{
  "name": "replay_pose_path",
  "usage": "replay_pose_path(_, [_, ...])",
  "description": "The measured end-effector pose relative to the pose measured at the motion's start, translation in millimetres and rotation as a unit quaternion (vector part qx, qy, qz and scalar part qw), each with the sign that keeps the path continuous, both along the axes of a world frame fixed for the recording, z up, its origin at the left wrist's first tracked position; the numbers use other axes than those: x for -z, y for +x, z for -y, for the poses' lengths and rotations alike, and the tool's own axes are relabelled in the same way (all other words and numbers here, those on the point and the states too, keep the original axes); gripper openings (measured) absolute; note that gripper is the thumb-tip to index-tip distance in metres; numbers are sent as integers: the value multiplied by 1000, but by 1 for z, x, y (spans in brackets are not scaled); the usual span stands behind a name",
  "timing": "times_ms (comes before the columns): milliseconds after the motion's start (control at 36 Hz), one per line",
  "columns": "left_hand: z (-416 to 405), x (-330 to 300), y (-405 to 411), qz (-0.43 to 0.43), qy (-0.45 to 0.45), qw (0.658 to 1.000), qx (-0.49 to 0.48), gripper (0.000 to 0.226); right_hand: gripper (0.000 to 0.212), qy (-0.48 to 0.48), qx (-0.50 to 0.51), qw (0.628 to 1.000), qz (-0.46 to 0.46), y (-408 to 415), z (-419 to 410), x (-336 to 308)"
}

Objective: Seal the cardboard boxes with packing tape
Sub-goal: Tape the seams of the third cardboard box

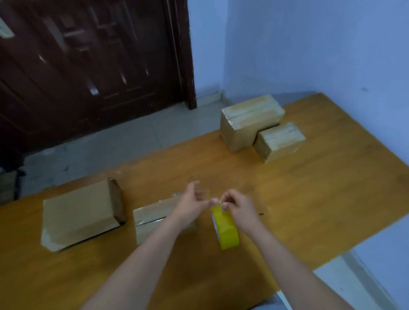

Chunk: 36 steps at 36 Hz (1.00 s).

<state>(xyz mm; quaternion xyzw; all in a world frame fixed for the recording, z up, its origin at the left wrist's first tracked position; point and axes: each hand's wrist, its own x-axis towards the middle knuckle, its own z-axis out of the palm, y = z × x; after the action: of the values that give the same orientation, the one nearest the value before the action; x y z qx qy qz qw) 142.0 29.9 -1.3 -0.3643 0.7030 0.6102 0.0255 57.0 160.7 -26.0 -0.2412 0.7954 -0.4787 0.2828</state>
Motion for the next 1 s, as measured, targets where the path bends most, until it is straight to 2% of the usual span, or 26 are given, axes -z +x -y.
replay_pose_path(56, [0, -7, -1, -35, 36, 999, 6, 54, 39, -17, 3, 1000, -15, 1, -3, -10])
replay_pose_path(139, [1, -18, 1, -83, 13, 996, 23, 11, 36, -40, 1, 999, -19, 0, -8, -27])
replay_pose_path(167, [2, -22, 1, -95, 14, 995, 25, 7, 33, -47, -3, 999, -19, 0, -9, -33])
replay_pose_path(306, [1, -46, 0, -118, 82, 989, 24, 12, 29, -59, -13, 998, -18, -4, -12, -55])
replay_pose_path(444, [4, -65, -2, -143, 75, 987, -4, 17, 32, -50, -47, 995, -65, -3, -13, -77])
replay_pose_path(528, [13, -78, -5, -161, 65, 985, -19, 17, 55, -50, -62, 988, -131, 4, -15, -89])
replay_pose_path(583, [18, -87, -9, -184, 63, 980, -32, 15, 80, -61, -57, 991, -100, 8, -14, -97])
replay_pose_path(639, [23, -96, -9, -205, 78, 974, -62, 14, 94, -53, -38, 997, -41, 8, -14, -105])
replay_pose_path(722, [33, -105, -8, -212, 104, 961, -144, 11, 74, -37, -69, 996, 33, 9, -19, -117])
replay_pose_path(861, [42, -106, -6, -169, 66, 955, -232, 16, 32, -104, -122, 985, 70, 20, -18, -132])
replay_pose_path(944, [45, -103, 0, -153, 18, 958, -240, 18, 34, -90, -128, 985, 67, 28, -10, -134])
replay_pose_path(1000, [47, -98, 5, -141, 23, 959, -243, 17, 37, -84, -132, 986, 60, 31, -6, -133])
